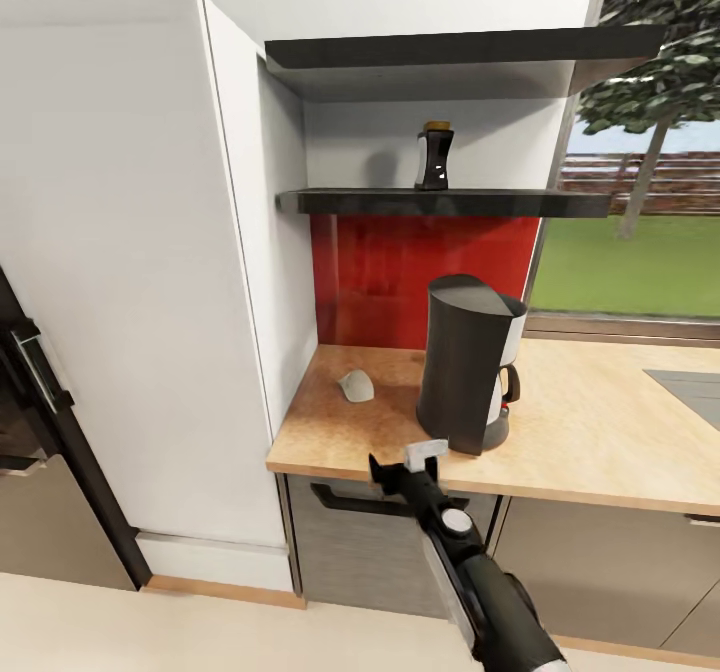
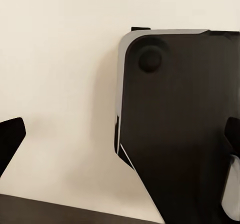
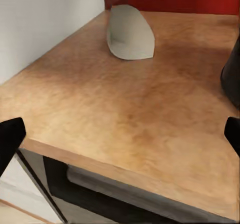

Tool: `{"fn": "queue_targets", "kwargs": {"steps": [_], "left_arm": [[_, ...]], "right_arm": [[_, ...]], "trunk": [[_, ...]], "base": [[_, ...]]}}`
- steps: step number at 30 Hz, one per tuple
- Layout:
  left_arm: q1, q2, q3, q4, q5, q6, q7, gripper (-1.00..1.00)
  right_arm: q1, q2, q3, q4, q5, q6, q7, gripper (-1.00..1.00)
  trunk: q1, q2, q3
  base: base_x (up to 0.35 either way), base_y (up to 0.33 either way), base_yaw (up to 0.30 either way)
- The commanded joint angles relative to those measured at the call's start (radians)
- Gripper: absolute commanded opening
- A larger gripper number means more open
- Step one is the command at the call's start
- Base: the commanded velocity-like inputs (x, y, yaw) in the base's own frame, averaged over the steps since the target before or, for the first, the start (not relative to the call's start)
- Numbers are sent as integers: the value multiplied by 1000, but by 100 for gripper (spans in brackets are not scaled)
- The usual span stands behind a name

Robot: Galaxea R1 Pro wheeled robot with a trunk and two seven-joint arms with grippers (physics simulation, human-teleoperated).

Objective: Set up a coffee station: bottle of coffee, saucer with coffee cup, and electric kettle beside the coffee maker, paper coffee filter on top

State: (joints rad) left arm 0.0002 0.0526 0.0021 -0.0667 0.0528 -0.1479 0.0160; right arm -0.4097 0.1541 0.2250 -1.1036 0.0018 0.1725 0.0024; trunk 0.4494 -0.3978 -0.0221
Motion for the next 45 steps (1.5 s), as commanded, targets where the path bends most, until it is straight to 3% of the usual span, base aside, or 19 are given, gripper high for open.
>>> {"fn": "queue_targets", "kwargs": {"steps": [1, 5, 9, 21, 31, 45], "left_arm": [[0, 0, -1, -1, 5, -1, 1, 100], [0, 1, -2, -2, 5, -2, 1, 100], [1, 2, -7, -1, 1, -2, -4, 100], [9, 2, -2, 4, 4, -3, -1, 100], [-4, 8, -7, 3, 1, 5, -2, 100], [11, 25, -11, 8, -1, 5, 25, 100]], "right_arm": [[-24, 1, 0, -1, -1, 12, -1, 100], [-119, 5, 0, 6, -1, 66, -3, 100], [-151, 6, 1, 35, -1, 105, 0, 100], [-155, 11, 8, 69, 5, 113, -1, 100], [-156, 16, 4, 13, 10, 118, -7, 100], [-230, 20, 5, 83, 7, 116, -10, 100]], "trunk": [[1, -2, -2], [1, -2, -2], [1, -2, -2], [1, -2, -2], [1, -2, -2], [1, -2, -2]], "base": [[0, 0, 0], [0, 0, 0], [0, 0, 0], [137, 0, 0], [132, 0, 0], [66, 2, 0]]}}
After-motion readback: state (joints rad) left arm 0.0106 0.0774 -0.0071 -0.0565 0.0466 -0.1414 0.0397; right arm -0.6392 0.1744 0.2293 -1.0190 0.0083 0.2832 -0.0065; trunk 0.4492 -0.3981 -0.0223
